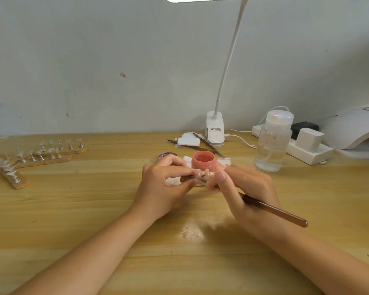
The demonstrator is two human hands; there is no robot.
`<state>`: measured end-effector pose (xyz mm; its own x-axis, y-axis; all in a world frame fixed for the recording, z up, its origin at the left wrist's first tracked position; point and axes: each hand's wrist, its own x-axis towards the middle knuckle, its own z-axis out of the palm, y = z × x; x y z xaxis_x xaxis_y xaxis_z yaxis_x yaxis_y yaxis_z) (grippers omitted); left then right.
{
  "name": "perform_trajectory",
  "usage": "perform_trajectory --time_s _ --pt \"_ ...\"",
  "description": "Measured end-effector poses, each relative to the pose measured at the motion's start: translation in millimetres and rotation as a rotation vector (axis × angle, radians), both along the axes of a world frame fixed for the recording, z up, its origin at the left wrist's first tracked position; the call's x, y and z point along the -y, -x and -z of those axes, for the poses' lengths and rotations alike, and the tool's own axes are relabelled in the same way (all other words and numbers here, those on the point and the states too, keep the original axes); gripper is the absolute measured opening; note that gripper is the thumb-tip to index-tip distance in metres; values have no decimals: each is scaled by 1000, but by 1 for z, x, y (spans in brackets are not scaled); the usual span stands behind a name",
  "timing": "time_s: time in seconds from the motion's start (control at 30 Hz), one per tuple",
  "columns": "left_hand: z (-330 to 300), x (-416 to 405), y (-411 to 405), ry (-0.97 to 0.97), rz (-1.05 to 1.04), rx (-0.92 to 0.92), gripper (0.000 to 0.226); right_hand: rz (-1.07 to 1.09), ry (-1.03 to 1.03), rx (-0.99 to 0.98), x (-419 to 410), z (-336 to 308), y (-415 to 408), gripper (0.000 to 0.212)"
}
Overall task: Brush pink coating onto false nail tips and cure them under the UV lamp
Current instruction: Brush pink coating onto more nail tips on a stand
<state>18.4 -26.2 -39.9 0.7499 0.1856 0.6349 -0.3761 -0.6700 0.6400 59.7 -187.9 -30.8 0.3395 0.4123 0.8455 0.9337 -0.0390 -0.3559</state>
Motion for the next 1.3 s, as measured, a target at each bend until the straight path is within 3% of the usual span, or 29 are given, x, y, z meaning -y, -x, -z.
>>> perform_trajectory --time_s 0.1,0.2,0.3,0.37,0.6,0.67,0.8,0.93,1.07,1.2,1.3 --pt "-1 1 0 7 -3 0 10 -39 -11 -74 2 -2 3 43" --pt "-2 2 1 23 9 2 15 -32 -133 -225 1 -5 4 15" --pt "-4 3 3 44 7 -15 22 -93 -229 -454 0 -4 4 14" --pt "-4 3 3 55 4 -29 20 -109 -211 -482 1 -3 5 16" --pt "-4 2 3 70 2 -44 14 44 -49 -95 -2 -1 -1 15" --pt "-3 2 3 59 0 -42 12 63 16 -23 0 3 -3 24" --pt "-2 1 1 50 -18 -41 13 -1 53 9 2 7 -3 50" --pt "-2 1 1 34 -12 -40 21 61 53 57 -1 4 -5 34" --pt "-2 1 1 22 -14 -36 12 20 56 81 -1 6 -4 55" --pt "-1 0 0 18 -12 -36 15 75 65 87 -2 5 -4 42" --pt "-3 1 1 17 -16 -33 16 72 111 94 -1 5 -4 49"
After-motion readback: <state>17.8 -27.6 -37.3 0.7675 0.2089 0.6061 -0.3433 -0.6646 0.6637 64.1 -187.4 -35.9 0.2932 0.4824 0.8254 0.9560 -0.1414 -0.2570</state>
